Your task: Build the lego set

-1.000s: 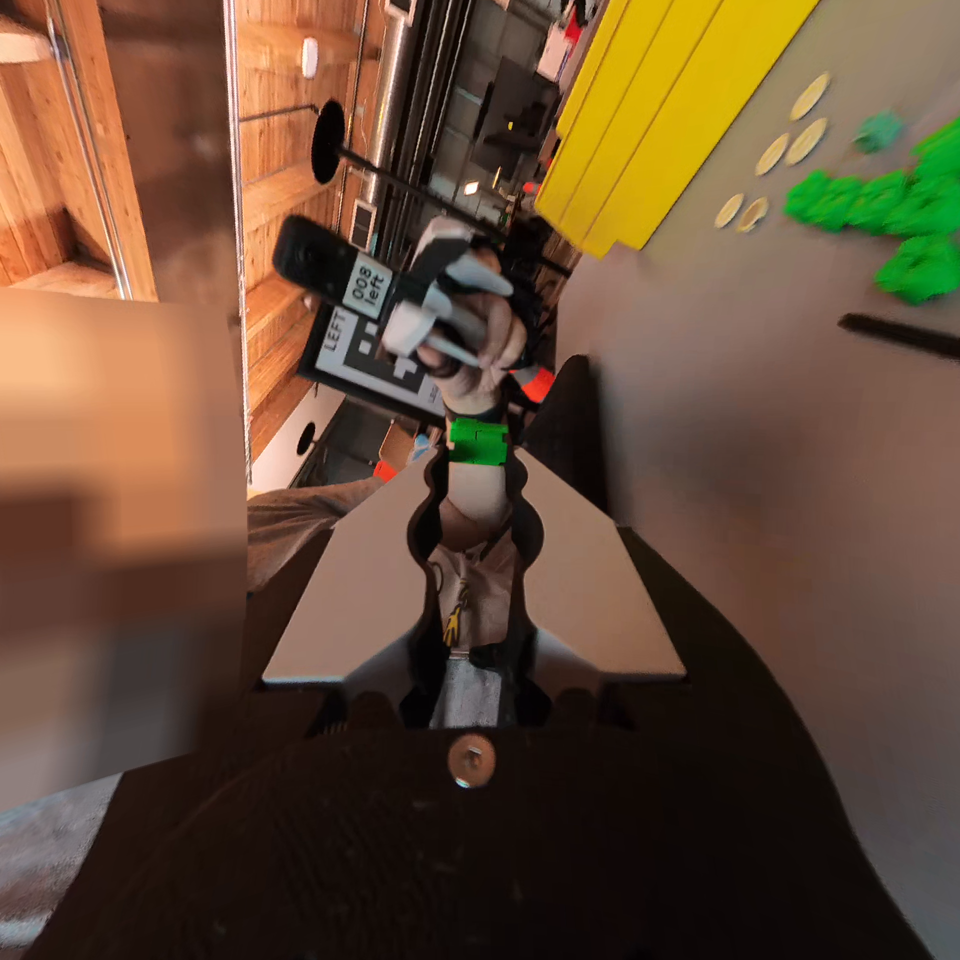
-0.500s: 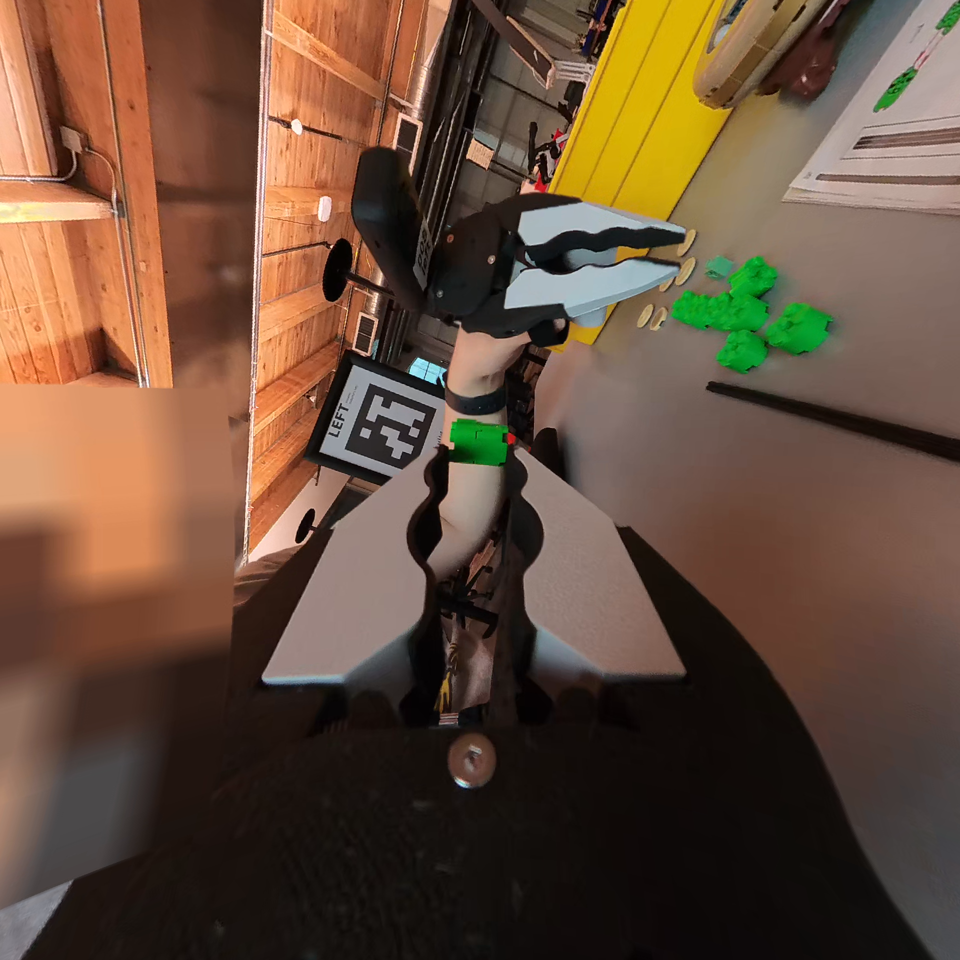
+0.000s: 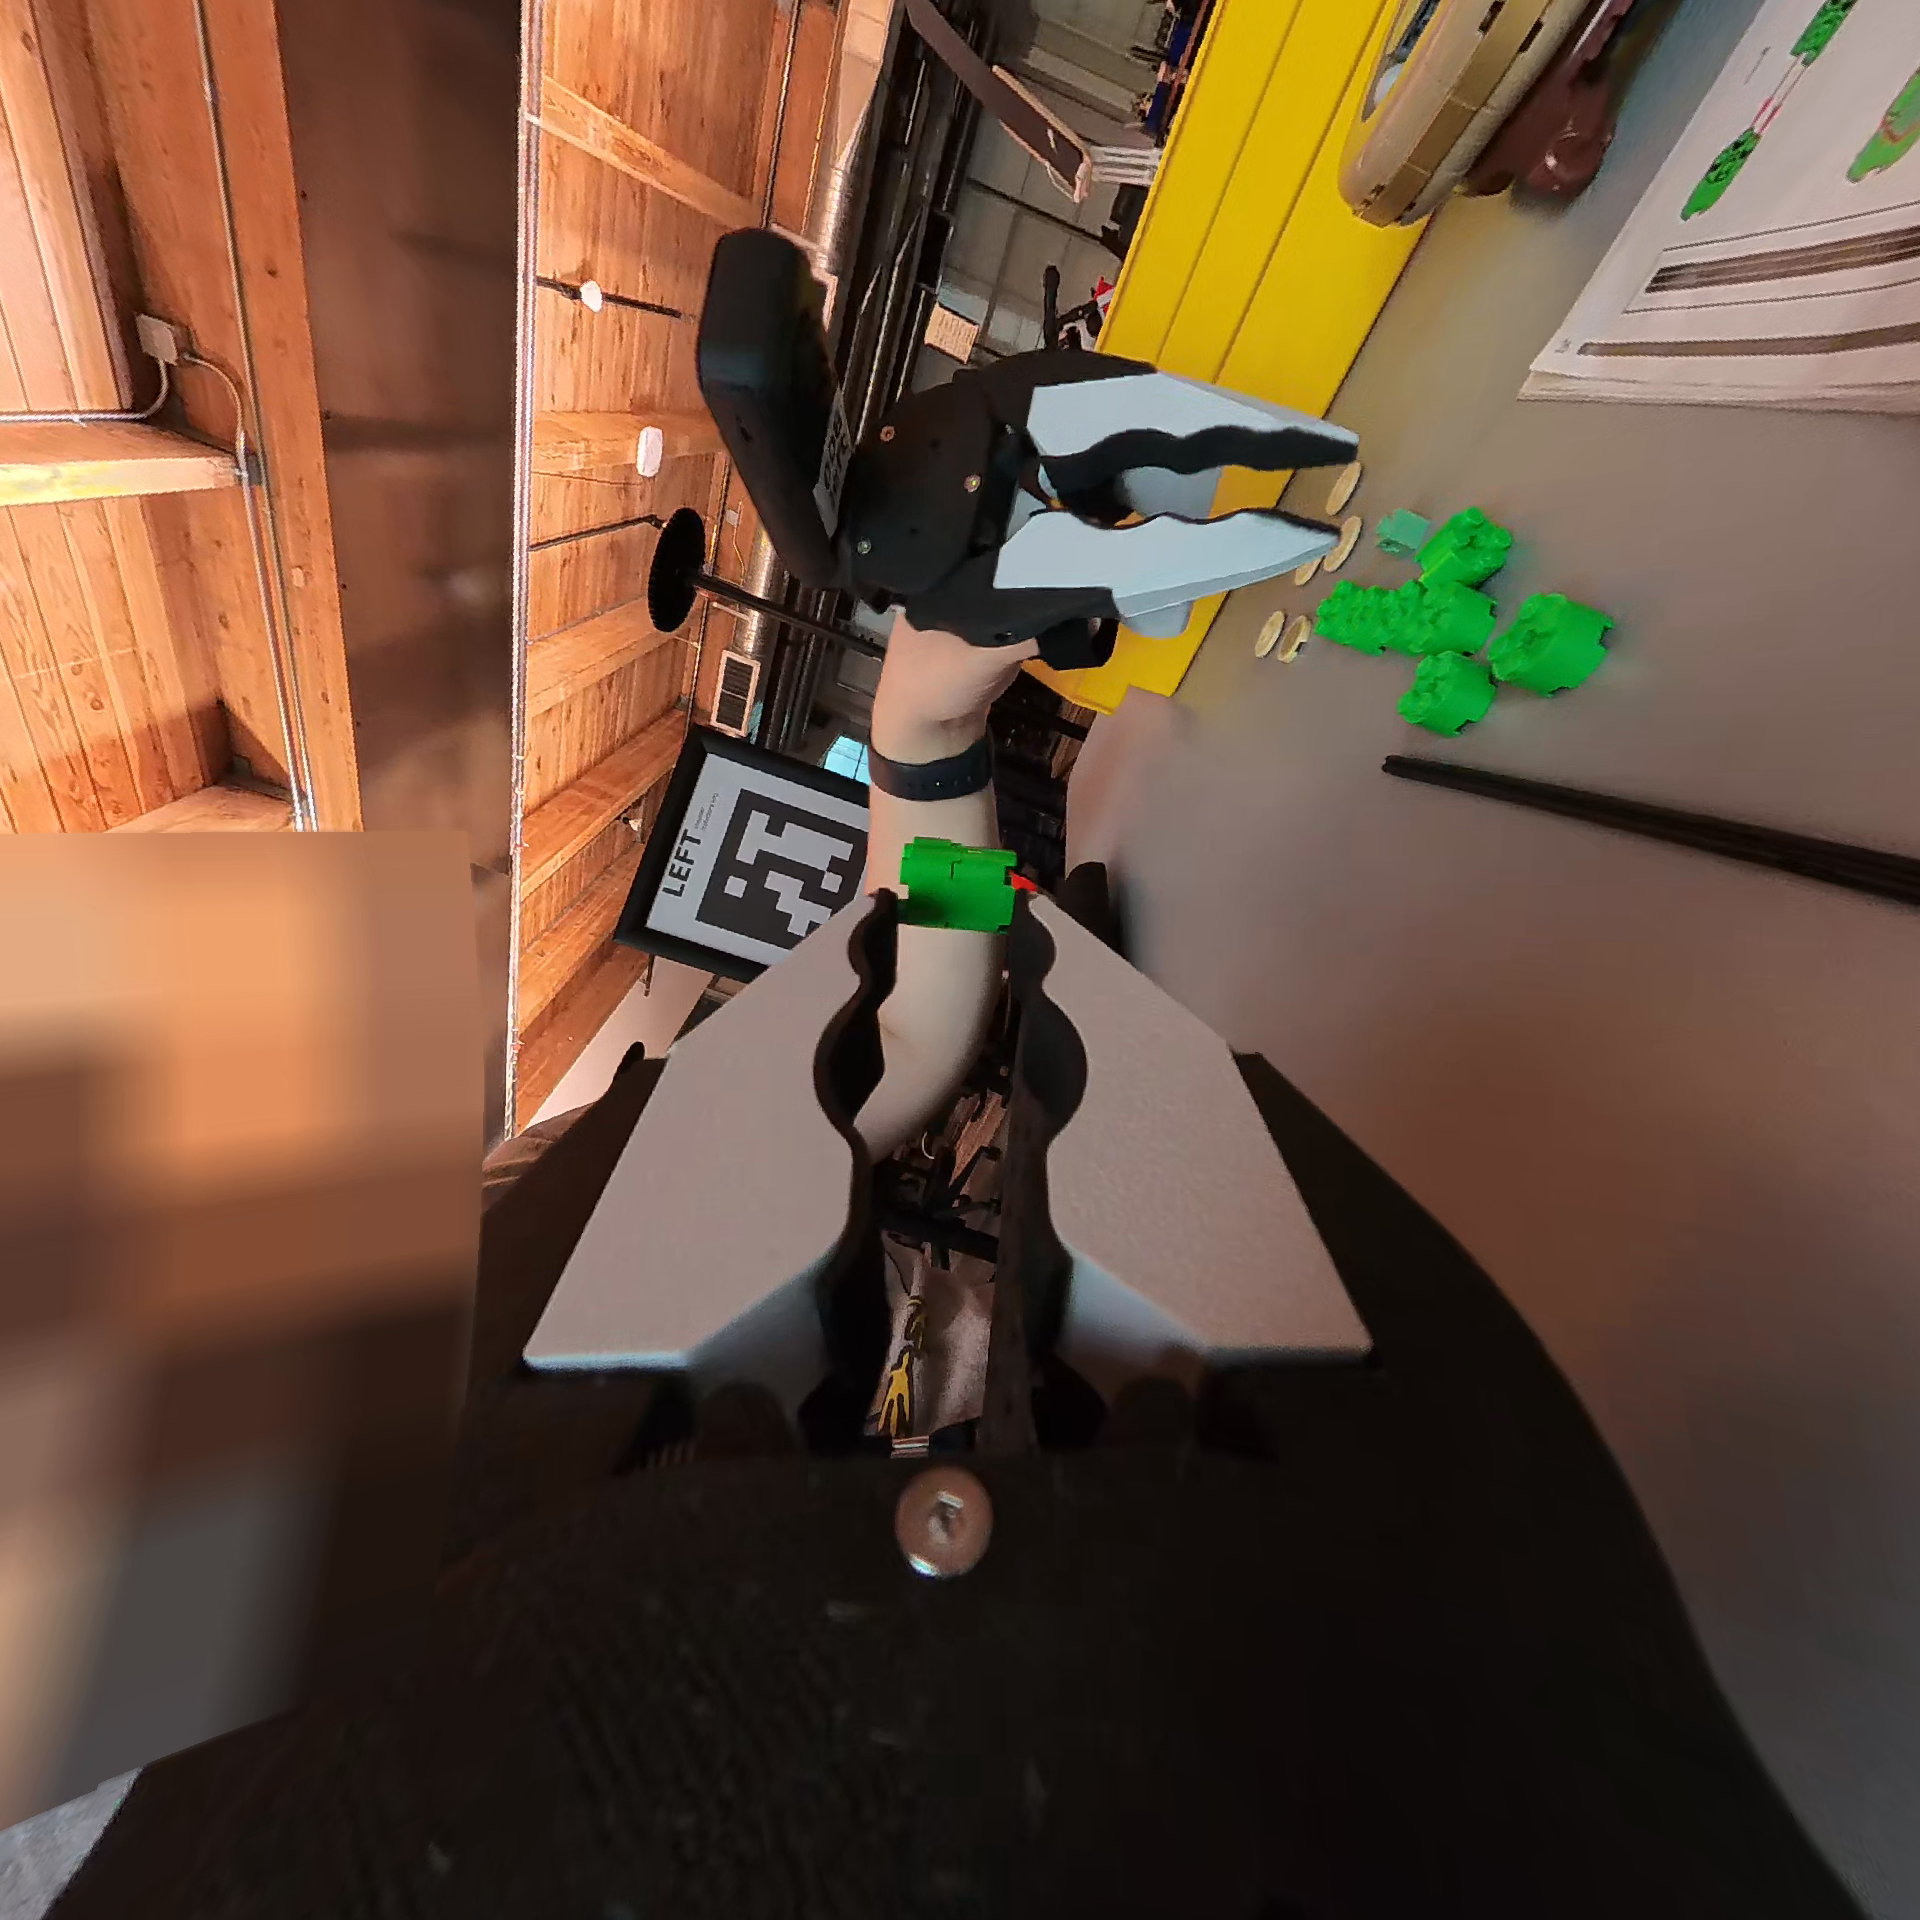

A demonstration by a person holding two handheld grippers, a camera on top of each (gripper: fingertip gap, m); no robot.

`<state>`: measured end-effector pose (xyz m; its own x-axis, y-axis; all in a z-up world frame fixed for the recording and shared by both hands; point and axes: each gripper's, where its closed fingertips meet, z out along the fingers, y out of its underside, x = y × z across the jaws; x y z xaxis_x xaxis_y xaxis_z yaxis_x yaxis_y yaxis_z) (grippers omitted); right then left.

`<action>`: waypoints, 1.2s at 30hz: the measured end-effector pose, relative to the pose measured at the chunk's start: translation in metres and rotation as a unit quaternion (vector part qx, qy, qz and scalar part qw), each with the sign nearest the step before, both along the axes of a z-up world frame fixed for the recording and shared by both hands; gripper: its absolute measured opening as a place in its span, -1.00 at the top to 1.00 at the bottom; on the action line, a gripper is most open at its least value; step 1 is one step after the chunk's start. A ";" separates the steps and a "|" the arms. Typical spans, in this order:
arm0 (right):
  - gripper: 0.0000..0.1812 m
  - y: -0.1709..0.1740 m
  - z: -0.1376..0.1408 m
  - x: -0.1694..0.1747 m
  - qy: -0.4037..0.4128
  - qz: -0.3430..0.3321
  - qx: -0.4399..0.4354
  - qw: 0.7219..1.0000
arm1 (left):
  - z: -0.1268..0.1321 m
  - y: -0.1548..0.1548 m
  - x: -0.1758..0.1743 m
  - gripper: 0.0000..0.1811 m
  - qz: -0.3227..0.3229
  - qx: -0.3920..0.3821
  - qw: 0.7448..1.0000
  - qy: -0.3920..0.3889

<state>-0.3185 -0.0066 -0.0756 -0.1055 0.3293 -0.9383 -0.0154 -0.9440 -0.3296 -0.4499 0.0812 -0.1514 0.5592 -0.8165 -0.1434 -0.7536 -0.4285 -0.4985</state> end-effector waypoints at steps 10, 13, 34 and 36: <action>0.79 0.000 -0.002 0.000 -0.003 0.003 -0.005 1.000 | -0.005 -0.005 0.005 0.82 -0.017 -0.029 0.999 -0.009; 0.79 -0.001 -0.002 -0.001 -0.003 0.005 -0.005 1.000 | -0.005 -0.007 0.011 0.85 -0.031 -0.034 0.999 -0.017; 0.79 -0.002 -0.001 -0.001 0.001 0.009 -0.004 1.000 | -0.014 -0.005 0.015 0.93 -0.062 -0.048 0.997 -0.010; 0.79 -0.003 -0.002 -0.001 0.000 0.011 -0.004 1.000 | -0.014 -0.006 0.015 0.94 -0.064 -0.049 0.997 -0.012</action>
<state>-0.3196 -0.0092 -0.0774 -0.1125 0.3185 -0.9412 0.0049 -0.9470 -0.3211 -0.4346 0.0750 -0.1651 0.4511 -0.8912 -0.0480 -0.7938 -0.3760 -0.4779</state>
